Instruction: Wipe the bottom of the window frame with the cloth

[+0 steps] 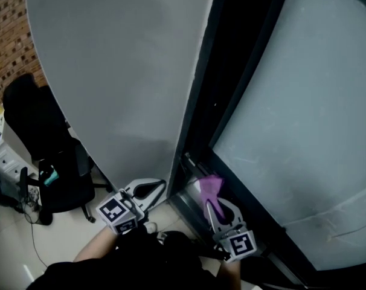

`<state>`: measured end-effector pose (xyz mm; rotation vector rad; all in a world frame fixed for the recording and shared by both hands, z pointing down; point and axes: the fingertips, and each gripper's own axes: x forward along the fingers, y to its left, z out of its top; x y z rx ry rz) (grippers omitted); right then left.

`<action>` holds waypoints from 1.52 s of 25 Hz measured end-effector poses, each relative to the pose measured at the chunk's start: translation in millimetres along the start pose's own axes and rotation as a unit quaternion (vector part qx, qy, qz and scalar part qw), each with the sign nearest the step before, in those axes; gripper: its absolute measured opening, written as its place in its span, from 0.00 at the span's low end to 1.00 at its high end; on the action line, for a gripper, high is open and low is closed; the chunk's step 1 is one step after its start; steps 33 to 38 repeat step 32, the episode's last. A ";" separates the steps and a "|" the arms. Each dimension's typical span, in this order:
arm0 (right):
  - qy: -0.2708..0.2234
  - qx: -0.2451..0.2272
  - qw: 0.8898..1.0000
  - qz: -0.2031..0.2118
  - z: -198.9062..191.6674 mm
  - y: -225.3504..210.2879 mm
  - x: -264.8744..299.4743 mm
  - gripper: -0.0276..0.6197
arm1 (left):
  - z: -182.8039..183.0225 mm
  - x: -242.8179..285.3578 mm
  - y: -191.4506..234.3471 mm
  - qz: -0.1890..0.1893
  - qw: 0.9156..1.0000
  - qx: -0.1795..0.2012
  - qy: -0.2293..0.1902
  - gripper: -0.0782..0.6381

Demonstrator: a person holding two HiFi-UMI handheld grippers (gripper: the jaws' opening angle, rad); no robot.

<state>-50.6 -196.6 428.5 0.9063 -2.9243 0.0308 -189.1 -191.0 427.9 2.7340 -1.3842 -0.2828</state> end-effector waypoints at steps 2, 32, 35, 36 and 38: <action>-0.010 0.011 1.000 -0.011 -4.3 -0.2 -10.4 0.14 | 0.1 -4.4 -2.3 0.005 1.000 0.003 -0.001 0.11; -0.003 0.004 1.000 -0.001 -7.8 21.1 34.9 0.13 | 11.5 -61.3 36.5 0.057 0.998 0.011 -0.018 0.11; -0.003 0.004 1.000 -0.001 -7.8 21.1 34.9 0.13 | 11.5 -61.3 36.5 0.057 0.998 0.011 -0.018 0.11; -0.003 0.004 1.000 -0.001 -7.8 21.1 34.9 0.13 | 11.5 -61.3 36.5 0.057 0.998 0.011 -0.018 0.11; -0.003 0.004 1.000 -0.001 -7.8 21.1 34.9 0.13 | 11.5 -61.3 36.5 0.057 0.998 0.011 -0.018 0.11</action>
